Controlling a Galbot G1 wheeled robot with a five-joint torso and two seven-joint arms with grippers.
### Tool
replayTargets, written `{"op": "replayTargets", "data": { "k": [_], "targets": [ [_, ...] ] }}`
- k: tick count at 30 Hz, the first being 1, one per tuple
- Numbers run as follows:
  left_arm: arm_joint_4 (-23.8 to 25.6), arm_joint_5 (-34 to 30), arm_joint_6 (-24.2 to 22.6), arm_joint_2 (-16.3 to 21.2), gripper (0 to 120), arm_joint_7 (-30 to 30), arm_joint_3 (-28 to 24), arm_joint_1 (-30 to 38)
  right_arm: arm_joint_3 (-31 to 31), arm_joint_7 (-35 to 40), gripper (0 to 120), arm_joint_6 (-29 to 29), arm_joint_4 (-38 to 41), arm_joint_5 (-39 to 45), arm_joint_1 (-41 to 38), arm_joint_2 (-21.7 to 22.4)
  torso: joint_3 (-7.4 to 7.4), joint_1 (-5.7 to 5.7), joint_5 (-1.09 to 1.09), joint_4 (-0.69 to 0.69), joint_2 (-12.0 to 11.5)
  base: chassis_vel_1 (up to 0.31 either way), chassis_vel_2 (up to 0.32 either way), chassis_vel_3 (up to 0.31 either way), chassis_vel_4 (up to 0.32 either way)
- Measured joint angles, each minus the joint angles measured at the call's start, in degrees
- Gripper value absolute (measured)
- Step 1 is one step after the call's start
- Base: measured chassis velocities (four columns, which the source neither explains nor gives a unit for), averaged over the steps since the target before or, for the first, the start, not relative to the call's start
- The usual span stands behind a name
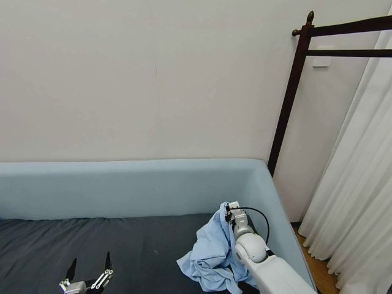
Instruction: Pick up the clothes from the sofa and hang them on the clothes hanger.
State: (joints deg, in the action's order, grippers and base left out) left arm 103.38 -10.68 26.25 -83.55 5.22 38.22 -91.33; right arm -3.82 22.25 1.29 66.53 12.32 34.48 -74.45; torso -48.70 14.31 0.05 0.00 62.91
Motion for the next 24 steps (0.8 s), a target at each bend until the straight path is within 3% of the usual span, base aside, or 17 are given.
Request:
{"op": "replayTargets", "data": {
  "k": [1, 3, 6, 8, 9, 12, 13, 17, 21, 24],
  "targets": [
    [0.0, 0.0, 0.0, 0.0, 100, 0.0, 0.0, 0.0, 0.0, 0.0, 23, 0.0, 0.0, 0.0, 0.0, 0.0, 0.0, 0.0, 0.0, 0.0, 0.0, 0.0, 0.0, 0.0, 0.0],
    [-0.1, 0.2, 0.0, -0.2, 100, 0.0, -0.3, 0.2, 0.4, -3.4, 33, 10.4, -2.1, -7.2, -0.8, -0.6, 0.0, 0.0, 0.0, -0.01, 0.0, 0.0, 0.0, 0.0, 0.0],
    [-0.1, 0.3, 0.0, -0.4, 100, 0.0, -0.5, 0.3, -0.6, -4.5, 41, 11.5, -1.1, -11.4, -0.3, 0.2, 0.01, 0.0, 0.0, 0.01, 0.0, 0.0, 0.0, 0.0, 0.0],
    [0.0, 0.4, 0.1, -0.4, 100, 0.0, -0.6, 0.2, -2.1, -2.4, 53, 0.7, 1.2, -16.5, 1.7, 2.3, 0.01, 0.0, 0.0, -0.01, 0.0, 0.0, 0.0, 0.0, 0.0],
    [0.0, 0.4, 0.1, -0.4, 100, 0.0, -0.6, 0.2, -2.1, -2.4, 53, 0.7, 1.2, -16.5, 1.7, 2.3, 0.01, 0.0, 0.0, -0.01, 0.0, 0.0, 0.0, 0.0, 0.0],
    [0.3, 0.5, 0.3, -0.1, 100, 0.0, -0.3, -0.3, -1.3, -4.0, 68, -15.5, 5.0, -15.2, 5.4, 4.3, 0.01, 0.0, 0.01, -0.06, 0.0, 0.0, 0.0, 0.0, 0.0],
    [0.3, 0.5, 0.3, -0.1, 100, 0.0, -0.3, -0.3, -1.3, -4.0, 68, -15.5, 5.0, -15.2, 5.4, 4.3, 0.01, 0.0, 0.01, -0.06, 0.0, 0.0, 0.0, 0.0, 0.0],
    [0.3, 0.5, 0.5, 0.3, 100, 0.0, 0.2, -0.6, -0.5, -5.4, 81, -18.8, 8.7, -7.0, 7.6, 6.0, 0.01, 0.0, 0.01, -0.02, 0.0, 0.0, 0.0, 0.0, 0.0],
    [0.3, 0.5, 0.7, 0.1, 100, 0.0, 0.1, -0.7, -1.5, -3.9, 97, -18.6, 16.3, 12.2, 11.1, 7.4, 0.01, 0.0, 0.0, -0.02, 0.0, 0.0, 0.0, 0.0, 0.0],
    [0.3, 0.8, 0.8, -0.1, 100, 0.0, 0.0, -0.7, -2.2, -1.5, 100, -18.9, 18.6, 17.8, 13.3, 7.0, 0.02, -0.01, 0.0, -0.02, 0.0, 0.0, 0.0, 0.0, 0.0]
  ]
}}
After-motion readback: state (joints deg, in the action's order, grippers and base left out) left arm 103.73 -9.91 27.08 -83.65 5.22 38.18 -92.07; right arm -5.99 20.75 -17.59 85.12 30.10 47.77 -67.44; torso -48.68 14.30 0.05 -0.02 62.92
